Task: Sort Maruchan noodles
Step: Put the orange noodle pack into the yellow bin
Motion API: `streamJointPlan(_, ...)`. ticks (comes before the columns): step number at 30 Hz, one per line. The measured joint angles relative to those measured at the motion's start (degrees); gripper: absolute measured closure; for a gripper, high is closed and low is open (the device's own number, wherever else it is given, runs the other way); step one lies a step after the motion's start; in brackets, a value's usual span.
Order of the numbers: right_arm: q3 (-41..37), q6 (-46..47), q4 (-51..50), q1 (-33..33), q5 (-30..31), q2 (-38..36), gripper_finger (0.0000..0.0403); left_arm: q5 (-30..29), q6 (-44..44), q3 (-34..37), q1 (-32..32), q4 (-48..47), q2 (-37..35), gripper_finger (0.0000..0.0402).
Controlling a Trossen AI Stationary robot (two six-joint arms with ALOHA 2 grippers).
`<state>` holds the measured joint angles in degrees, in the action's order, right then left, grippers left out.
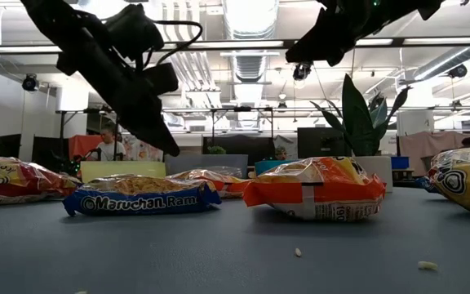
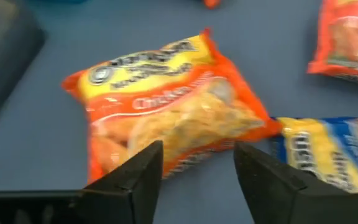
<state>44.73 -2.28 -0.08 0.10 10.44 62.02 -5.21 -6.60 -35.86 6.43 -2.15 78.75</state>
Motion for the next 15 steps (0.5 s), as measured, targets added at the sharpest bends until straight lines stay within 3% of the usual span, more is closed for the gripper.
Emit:
streamJointPlan(5, 0.0, 0.3, 0.0, 0.0, 0.0, 0.0, 0.0335, -8.9, 1.9, 0.0, 0.1, 0.0, 0.8, 0.0165)
streamJointPlan(9, 0.0, 1.3, 0.0, 0.0, 0.0, 0.0, 0.0335, -8.8, 6.9, 0.0, 0.2, -0.2, 2.0, 0.0138)
streamJointPlan(15, -0.2, 1.8, -0.1, 0.0, -0.2, 0.0, 0.0335, -8.7, 11.5, 0.0, 1.4, -0.2, 5.3, 0.0141)
